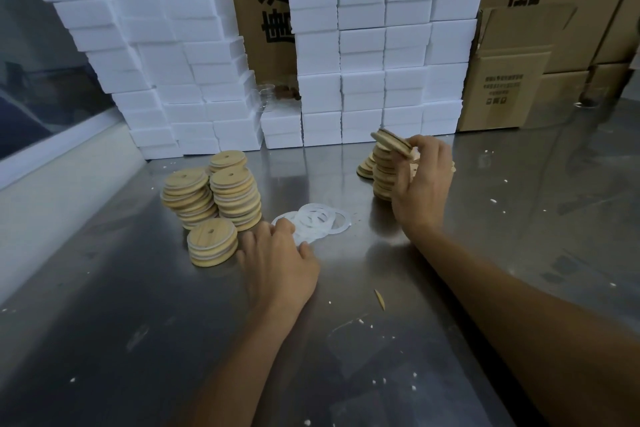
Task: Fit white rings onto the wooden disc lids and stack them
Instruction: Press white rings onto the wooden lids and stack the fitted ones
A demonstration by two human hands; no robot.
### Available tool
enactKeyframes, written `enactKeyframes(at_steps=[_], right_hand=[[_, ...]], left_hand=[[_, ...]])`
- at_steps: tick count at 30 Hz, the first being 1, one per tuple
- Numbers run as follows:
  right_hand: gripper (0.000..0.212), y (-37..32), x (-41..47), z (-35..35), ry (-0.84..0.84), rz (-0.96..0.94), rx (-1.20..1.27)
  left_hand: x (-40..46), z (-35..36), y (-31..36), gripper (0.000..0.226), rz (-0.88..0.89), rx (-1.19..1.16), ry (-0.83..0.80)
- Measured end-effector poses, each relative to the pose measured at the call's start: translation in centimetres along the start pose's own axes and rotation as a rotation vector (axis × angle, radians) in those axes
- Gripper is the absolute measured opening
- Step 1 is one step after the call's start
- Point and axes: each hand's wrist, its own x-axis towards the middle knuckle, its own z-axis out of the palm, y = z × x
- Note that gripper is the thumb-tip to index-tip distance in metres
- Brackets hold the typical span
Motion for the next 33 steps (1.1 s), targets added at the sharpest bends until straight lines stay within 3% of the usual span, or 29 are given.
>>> enactKeyframes(at_steps=[4,9,18,25,28,31,33], right_hand=[[0.022,-1.8,-1.4,-1.3,-0.075,-0.177,0.057],[0.023,-3.2,-3.0,-2.6,-0.347,-0.135,0.059],[0.022,-4.5,-4.3,-4.4,-0.494,-0.189,0.181],[0.007,-3.7,-4.0,-4.0,-0.460,-0.054,0.122],[0.013,-3.8,-3.8,-4.1,-0.472,0.013,0.260],[0.025,-4.4,-4.0,-4.2,-0.591,0.043,0.395],[0.022,-4.7,-4.3,-4.1,-0.657,-0.005,0.379]], left_hand=[[0.2,0.0,-0.1,0.031,-0.011,-0.065,0.036],[0.2,-0.3,-0.2,0.025,0.018,-0.070,0.045],[-0.1,-0.5,0.1,0.037,0.114,-0.067,0.080],[-0.3,-1.3,0.8,0.040,0.425,-0.337,0.368],[-0.6,-0.7,1.4,0.029,0.475,-0.584,0.317],[-0.9,-0.3,2.0,0.027,0.407,-0.771,0.233],[-0.9,-0.1,2.1,0.023,0.392,-0.825,0.230]])
